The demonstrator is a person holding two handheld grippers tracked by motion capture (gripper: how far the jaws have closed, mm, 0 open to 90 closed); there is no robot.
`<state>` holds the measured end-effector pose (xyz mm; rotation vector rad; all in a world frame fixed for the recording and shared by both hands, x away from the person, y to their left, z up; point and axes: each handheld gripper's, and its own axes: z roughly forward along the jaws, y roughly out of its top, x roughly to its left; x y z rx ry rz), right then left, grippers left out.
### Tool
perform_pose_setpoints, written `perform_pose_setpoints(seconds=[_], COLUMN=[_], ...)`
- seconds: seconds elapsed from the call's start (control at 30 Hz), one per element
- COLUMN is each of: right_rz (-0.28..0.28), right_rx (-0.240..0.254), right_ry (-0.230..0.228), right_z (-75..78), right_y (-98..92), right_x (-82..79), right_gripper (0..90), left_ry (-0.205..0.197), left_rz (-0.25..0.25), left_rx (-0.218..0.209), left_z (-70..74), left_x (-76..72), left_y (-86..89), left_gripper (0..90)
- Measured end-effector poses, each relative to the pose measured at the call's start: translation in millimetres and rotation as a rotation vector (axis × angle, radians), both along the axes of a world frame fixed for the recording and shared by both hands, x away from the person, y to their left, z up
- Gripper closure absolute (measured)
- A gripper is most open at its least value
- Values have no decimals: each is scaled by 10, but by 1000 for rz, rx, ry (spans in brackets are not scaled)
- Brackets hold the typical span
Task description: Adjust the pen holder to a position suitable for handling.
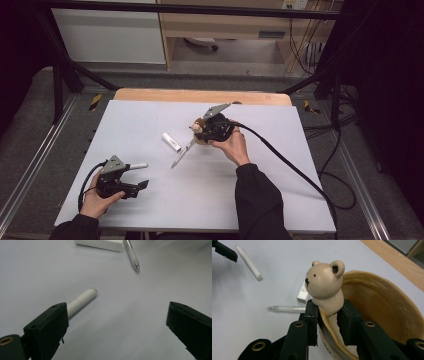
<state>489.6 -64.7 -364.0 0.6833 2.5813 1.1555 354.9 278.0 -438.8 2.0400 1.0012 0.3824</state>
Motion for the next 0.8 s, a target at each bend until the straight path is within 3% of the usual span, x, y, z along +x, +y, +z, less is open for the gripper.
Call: perform_pose_setpoints(seconds=[0.3, 0.6, 0.8], right_rz=[-24, -16, -25], right_rx=[16, 44, 30], right_ry=[40, 74, 80], right_z=[-227, -354, -391], right_y=[-167, -115, -104], right_x=[-63, -65, -65], right_gripper=[708, 708, 708], left_ry=[2, 3, 1], left_rz=[-1, -1, -4], left_rx=[3, 2, 8], left_z=[-6, -6, -4], left_x=[1, 1, -1], left_y=[-6, -6, -9], left_gripper=[42, 42, 42])
